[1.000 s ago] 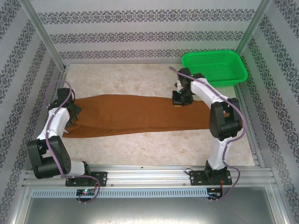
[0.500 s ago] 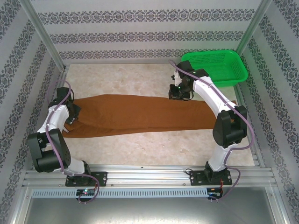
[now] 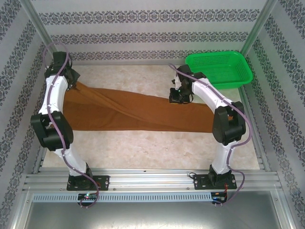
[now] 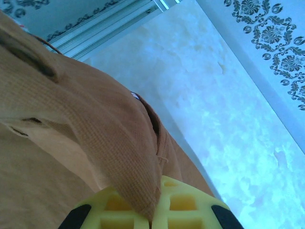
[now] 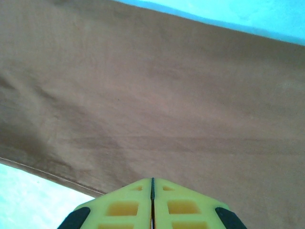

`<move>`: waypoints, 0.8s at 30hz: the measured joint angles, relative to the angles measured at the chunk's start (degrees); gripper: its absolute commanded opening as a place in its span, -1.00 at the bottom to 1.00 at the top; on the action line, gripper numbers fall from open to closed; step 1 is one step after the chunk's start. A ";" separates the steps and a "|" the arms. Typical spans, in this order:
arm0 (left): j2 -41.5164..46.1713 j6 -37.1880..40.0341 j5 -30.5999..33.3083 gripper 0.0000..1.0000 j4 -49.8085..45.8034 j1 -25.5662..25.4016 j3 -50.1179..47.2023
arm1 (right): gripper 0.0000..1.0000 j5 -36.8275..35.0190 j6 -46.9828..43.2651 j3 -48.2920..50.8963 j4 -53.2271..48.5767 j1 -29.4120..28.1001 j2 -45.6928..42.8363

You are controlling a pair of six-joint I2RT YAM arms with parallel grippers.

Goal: Roll up the long pants

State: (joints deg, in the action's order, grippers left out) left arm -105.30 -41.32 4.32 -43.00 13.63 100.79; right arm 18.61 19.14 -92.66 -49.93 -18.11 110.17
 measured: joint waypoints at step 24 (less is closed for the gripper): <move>14.19 1.18 2.89 -0.01 -4.35 11.87 -38.07 | -0.77 2.45 -1.75 0.44 -2.51 1.11 4.50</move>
State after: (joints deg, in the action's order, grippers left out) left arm -91.11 -40.14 7.20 -47.35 25.50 62.72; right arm 21.06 17.39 -92.23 -52.45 -16.99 114.67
